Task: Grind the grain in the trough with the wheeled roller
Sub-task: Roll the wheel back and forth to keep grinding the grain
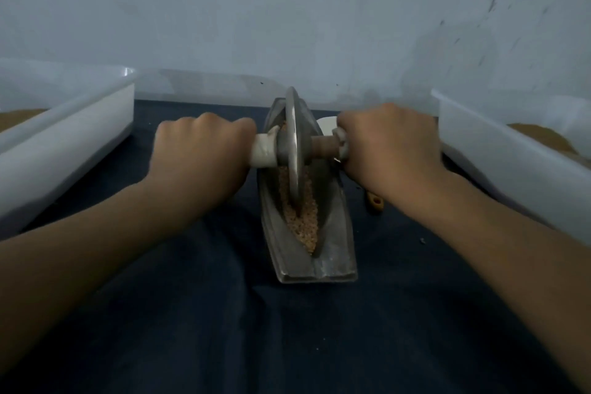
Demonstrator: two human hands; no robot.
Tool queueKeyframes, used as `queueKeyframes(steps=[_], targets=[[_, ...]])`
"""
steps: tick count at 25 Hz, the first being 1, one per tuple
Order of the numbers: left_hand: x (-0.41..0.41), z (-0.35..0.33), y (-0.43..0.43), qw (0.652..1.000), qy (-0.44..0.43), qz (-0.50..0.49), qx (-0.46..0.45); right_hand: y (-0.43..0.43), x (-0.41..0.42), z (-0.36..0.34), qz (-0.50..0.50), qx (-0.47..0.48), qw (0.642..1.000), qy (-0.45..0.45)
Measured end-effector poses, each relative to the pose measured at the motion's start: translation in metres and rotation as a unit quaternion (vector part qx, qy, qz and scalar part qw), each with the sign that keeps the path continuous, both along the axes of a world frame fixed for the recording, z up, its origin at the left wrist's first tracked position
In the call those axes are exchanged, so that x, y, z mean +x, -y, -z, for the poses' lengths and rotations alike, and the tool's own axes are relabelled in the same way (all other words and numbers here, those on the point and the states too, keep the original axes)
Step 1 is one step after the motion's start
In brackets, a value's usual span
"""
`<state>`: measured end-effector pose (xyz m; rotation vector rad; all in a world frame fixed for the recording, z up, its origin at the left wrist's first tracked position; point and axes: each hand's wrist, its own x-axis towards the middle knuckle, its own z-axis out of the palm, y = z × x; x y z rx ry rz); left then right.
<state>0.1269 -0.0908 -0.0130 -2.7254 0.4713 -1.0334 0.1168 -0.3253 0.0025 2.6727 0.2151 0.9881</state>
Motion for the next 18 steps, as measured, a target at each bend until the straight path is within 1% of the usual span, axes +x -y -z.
queueKeyframes(steps=[1, 3, 5, 7, 10, 12, 13, 16, 18], targets=[[0.016, -0.002, 0.006, 1.0, 0.009, -0.009, -0.005, -0.005, 0.016, 0.001, 0.011, 0.024, 1.0, -0.017], [0.038, -0.012, 0.018, 1.0, 0.0, -0.021, 0.001, -0.009, 0.037, 0.0, 0.037, 0.075, 0.995, -0.062], [0.039, -0.02, 0.023, 1.0, -0.008, -0.022, 0.019, -0.006, 0.035, 0.002, 0.043, 0.097, 0.992, -0.074], [0.02, -0.018, 0.017, 0.999, -0.005, -0.02, 0.039, 0.0, 0.014, 0.005, 0.026, 0.083, 0.993, -0.074], [-0.02, -0.012, -0.002, 0.997, 0.034, 0.009, 0.067, 0.012, -0.031, 0.002, -0.026, 0.023, 0.999, -0.023], [-0.031, -0.012, -0.011, 0.997, 0.033, 0.041, 0.05, 0.016, -0.047, 0.0, -0.052, 0.017, 0.998, -0.011], [-0.029, -0.011, -0.012, 0.998, 0.032, 0.045, 0.043, 0.016, -0.046, 0.001, -0.046, 0.014, 0.999, -0.02], [-0.002, -0.007, 0.0, 0.999, 0.007, -0.018, 0.047, 0.005, -0.008, 0.001, 0.018, 0.02, 0.999, -0.047], [0.03, -0.008, 0.013, 0.999, 0.004, -0.022, 0.026, -0.004, 0.027, -0.003, 0.031, 0.052, 0.996, -0.069]])
